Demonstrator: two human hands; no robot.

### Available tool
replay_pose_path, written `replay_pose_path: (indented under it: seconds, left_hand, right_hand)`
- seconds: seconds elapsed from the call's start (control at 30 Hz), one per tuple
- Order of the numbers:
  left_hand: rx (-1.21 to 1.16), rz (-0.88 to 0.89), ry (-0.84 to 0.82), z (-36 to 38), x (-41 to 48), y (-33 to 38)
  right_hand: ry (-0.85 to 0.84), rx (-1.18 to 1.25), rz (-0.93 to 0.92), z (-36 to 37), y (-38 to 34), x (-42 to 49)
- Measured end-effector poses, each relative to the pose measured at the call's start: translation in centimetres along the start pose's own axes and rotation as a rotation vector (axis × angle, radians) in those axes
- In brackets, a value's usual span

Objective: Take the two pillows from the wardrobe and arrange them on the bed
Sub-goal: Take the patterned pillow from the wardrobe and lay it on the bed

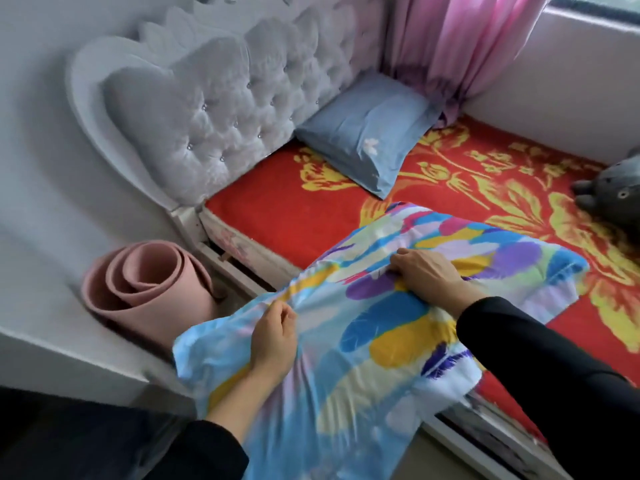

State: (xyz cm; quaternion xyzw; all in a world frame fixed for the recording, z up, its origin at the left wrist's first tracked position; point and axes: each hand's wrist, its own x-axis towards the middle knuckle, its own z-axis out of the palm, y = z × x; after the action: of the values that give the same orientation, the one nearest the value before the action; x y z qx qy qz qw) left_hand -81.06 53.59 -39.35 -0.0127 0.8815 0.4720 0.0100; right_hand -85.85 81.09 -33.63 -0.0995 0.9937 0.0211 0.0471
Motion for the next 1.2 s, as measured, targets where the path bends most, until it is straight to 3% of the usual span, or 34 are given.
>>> replay_pose_path:
  seconds: [0.23,0.47,0.63,0.9,1.07,1.2]
  left_hand:
    - [-0.030,0.116,0.127,1.9,15.2,2.9]
    - [-0.014,0.172,0.056,3.2,33.9,1.9]
    - [0.061,0.106,0.012,4.0,43.4,-0.3]
    - [0.213,-0.041,-0.379,8.3,47.5,-5.8]
    - [0.397,-0.095,-0.716,12.2,46.0,-8.0]
    - [0.502,-0.115,-0.815,14.0,46.8,-9.1]
  right_hand:
    - [0.077,0.096,0.091,-2.5,4.8,13.5]
    - [0.070,0.204,0.202,-0.1,8.6,30.5]
    - [0.075,0.250,0.256,1.8,9.4,40.9]
    - [-0.004,0.254,0.398,9.7,9.3,45.9]
    - [-0.112,0.615,0.627,15.6,5.5,42.1]
    - [-0.253,0.747,0.826,18.6,3.4,39.5]
